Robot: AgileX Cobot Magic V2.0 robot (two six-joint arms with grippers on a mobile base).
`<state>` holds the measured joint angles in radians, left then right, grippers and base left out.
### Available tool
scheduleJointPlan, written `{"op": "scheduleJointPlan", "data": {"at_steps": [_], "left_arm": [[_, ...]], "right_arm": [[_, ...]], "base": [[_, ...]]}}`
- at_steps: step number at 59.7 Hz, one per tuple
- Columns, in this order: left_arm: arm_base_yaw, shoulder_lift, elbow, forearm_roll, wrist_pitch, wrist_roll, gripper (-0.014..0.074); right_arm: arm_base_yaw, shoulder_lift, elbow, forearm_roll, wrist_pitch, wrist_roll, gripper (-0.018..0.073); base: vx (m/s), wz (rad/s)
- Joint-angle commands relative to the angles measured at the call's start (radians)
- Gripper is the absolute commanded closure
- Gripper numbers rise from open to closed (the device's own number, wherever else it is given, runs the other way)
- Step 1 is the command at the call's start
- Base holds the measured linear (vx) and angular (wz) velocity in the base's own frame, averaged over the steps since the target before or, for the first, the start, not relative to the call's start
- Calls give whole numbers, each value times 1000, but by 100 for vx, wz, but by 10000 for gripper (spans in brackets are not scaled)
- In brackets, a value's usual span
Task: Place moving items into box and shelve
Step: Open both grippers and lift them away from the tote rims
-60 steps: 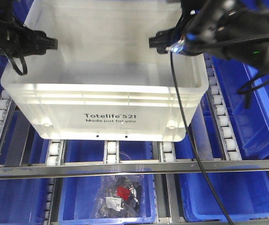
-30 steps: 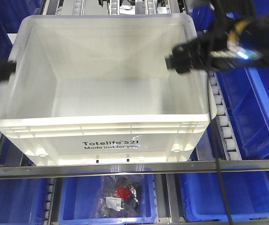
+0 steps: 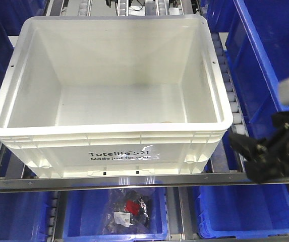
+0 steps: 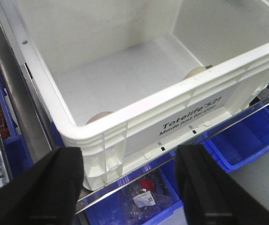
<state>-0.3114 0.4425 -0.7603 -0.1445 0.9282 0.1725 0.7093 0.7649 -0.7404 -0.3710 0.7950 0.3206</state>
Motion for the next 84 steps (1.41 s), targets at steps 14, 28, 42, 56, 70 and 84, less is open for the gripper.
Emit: {"op": "scheduleJointPlan", "data": {"at_steps": [14,28,42,56,70,84], "left_arm": [[-4,-30,-3,-5,-36,-44,75],[-4,-30,-3,88,-7,-131,80],[-4,-30,-3,99,9,-132,242],[-4,-30,-3,96,37,-132,487],[-4,-30,-3,96,50,-132,598],[0,-52,9,98,47,-132,610]], "right_arm": [[1,-180,81,-15,-2,-87,76],[1,-205,82,69,11,-177,263],[1,-205,82,101,13,-193,520],[1,-205,82,109,63,-192,575],[1,-205,82,110,85,-192,575],[1,-205,82,110,85,-192,575]], "base": [[0,0],[0,0],[0,0],[0,0],[0,0],[0,0]]}}
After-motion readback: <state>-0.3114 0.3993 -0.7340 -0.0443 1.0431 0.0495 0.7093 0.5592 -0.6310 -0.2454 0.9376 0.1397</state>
